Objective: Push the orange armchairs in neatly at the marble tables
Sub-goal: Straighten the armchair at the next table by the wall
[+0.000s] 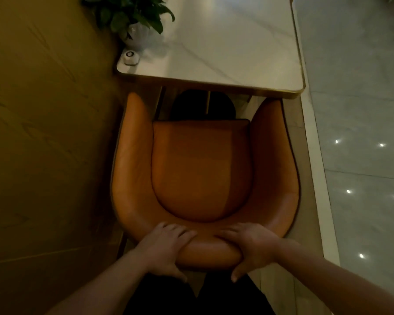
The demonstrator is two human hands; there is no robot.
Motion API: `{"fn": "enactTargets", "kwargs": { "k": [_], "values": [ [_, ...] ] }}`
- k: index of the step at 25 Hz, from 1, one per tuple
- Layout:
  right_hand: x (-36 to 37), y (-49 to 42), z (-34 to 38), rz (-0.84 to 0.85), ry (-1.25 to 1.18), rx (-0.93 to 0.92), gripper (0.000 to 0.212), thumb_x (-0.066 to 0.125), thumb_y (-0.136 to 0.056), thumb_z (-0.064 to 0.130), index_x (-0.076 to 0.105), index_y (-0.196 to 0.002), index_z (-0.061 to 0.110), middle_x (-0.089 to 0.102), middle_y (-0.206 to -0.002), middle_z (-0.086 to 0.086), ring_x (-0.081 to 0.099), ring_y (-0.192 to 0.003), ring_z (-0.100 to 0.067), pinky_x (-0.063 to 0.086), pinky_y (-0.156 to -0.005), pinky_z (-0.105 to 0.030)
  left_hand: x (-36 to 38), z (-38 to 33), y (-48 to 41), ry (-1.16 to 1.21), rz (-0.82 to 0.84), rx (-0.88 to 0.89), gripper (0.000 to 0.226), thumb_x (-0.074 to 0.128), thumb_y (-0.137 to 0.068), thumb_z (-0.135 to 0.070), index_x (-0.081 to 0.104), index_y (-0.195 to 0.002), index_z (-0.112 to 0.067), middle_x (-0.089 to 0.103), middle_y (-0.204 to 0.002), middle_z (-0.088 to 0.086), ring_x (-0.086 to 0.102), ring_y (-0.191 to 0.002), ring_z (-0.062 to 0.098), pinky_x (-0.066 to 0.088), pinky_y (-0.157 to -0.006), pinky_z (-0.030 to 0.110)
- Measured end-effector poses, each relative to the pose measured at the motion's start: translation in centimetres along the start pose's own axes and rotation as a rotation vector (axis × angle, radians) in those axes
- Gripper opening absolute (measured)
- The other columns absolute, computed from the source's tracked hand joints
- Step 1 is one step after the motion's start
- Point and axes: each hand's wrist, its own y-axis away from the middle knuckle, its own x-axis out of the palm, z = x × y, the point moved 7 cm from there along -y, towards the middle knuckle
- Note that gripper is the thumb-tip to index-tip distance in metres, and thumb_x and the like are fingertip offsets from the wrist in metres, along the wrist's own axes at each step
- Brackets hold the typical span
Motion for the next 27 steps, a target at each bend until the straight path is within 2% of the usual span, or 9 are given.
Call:
{"fn": "enactTargets", "kwargs": {
  "k": [2, 4, 11, 17, 21, 27],
  "values": [
    [0.2, -0.8, 0.4, -0.028, 0.068, 0.016, 0.107, 0.061, -0.065, 0.081, 0.020, -0.153, 0.037, 0.039, -0.155, 0.004, 0.043, -0.136, -0.020, 0.040, -0.108, -0.043, -0.3, -0.2, -0.3, -0.021, -0.041, -0.008, 0.105, 0.067, -0.073, -0.066, 0.014, -0.156, -0.030, 0.033, -0.156, 0.003, 0.035, -0.140, 0.024, 0.023, -0.116, 0.044],
    [0.1, -1.0, 0.7, -0.056, 0.095, 0.026, 0.102, 0.060, -0.065, 0.075, 0.023, -0.152, 0.036, 0.045, -0.151, 0.003, 0.050, -0.130, -0.022, 0.045, -0.102, -0.043, -0.4, -0.2, -0.5, 0.001, -0.051, -0.010, 0.103, 0.071, -0.072, -0.060, 0.018, -0.155, -0.030, 0.037, -0.154, 0.002, 0.038, -0.138, 0.023, 0.025, -0.114, 0.043],
    [-0.1, -0.8, 1.0, -0.112, 0.045, 0.045, 0.097, 0.062, -0.066, 0.069, 0.029, -0.151, 0.038, 0.049, -0.147, 0.007, 0.054, -0.124, -0.020, 0.049, -0.096, -0.040, -0.8, 0.6, -0.5, -0.006, -0.065, -0.016, 0.097, 0.072, -0.068, -0.058, 0.028, -0.151, -0.035, 0.047, -0.147, -0.008, 0.046, -0.131, 0.018, 0.035, -0.103, 0.045],
    [-0.7, -1.8, 2.4, -0.131, 0.004, 0.043, 0.095, 0.065, -0.067, 0.066, 0.030, -0.151, 0.039, 0.054, -0.140, 0.006, 0.057, -0.118, -0.021, 0.048, -0.091, -0.036, -0.8, 2.5, 0.5, 0.065, -0.066, -0.049, 0.094, 0.074, -0.066, -0.054, 0.032, -0.149, -0.040, 0.047, -0.147, -0.012, 0.043, -0.133, 0.013, 0.032, -0.107, 0.042],
    [-0.6, -3.2, 3.0, -0.119, -0.019, 0.045, 0.099, 0.057, -0.062, 0.070, 0.028, -0.151, 0.039, 0.056, -0.138, 0.004, 0.057, -0.119, -0.023, 0.048, -0.094, -0.036, -1.3, 4.0, 1.0, 0.084, -0.074, -0.036, 0.094, 0.073, -0.065, -0.052, 0.033, -0.149, -0.037, 0.046, -0.148, -0.010, 0.042, -0.135, 0.015, 0.029, -0.110, 0.040],
    [-1.2, -3.5, 4.0, -0.128, -0.091, 0.069, 0.094, 0.068, -0.070, 0.063, 0.026, -0.152, 0.041, 0.047, -0.149, 0.007, 0.049, -0.130, -0.020, 0.043, -0.104, -0.040, -1.5, 4.8, 1.5, 0.090, -0.055, 0.003, 0.094, 0.075, -0.067, -0.045, 0.031, -0.150, -0.039, 0.047, -0.147, -0.008, 0.042, -0.135, 0.016, 0.027, -0.110, 0.039]
  ]
}}
